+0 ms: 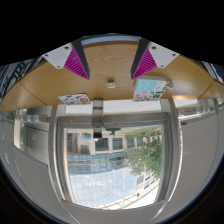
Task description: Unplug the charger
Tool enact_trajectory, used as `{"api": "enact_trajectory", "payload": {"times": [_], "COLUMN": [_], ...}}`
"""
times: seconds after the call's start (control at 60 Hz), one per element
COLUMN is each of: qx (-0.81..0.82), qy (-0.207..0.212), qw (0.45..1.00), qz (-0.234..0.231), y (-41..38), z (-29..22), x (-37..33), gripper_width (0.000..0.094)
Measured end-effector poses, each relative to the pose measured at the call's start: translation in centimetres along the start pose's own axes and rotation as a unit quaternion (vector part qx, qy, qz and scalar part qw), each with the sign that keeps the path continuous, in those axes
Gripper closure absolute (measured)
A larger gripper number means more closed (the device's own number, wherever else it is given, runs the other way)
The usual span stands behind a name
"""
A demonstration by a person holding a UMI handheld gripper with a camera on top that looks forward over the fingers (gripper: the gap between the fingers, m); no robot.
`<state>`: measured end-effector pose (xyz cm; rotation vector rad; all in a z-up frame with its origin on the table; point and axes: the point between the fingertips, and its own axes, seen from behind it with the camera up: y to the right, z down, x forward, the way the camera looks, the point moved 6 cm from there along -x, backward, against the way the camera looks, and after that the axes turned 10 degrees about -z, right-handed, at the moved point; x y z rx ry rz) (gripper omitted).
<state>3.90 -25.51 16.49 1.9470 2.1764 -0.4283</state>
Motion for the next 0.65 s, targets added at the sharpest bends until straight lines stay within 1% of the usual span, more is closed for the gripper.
{"api": "enact_trajectory", "payload": {"times": [0.1,0.167,0.417,0.55,0.65], "qx": [0.009,0.009,0.0,-0.015,-0.021], "qy": [-0.018,-0.021,-0.013,-0.015,-0.019], "qw": [1.0,1.0,1.0,1.0,1.0], "qz": [-0.013,-0.015,-0.013,-0.004,-0.011], "y": [-0.5,-0.6,2.3,4.8,5.7], "z": [1.5,2.2,2.1,1.8,1.7], "x": [-1.9,-3.0,-5.3,-5.9,-5.6], "gripper_width": [0.0117,0.0115,0.0115,0.0115,0.0118]}}
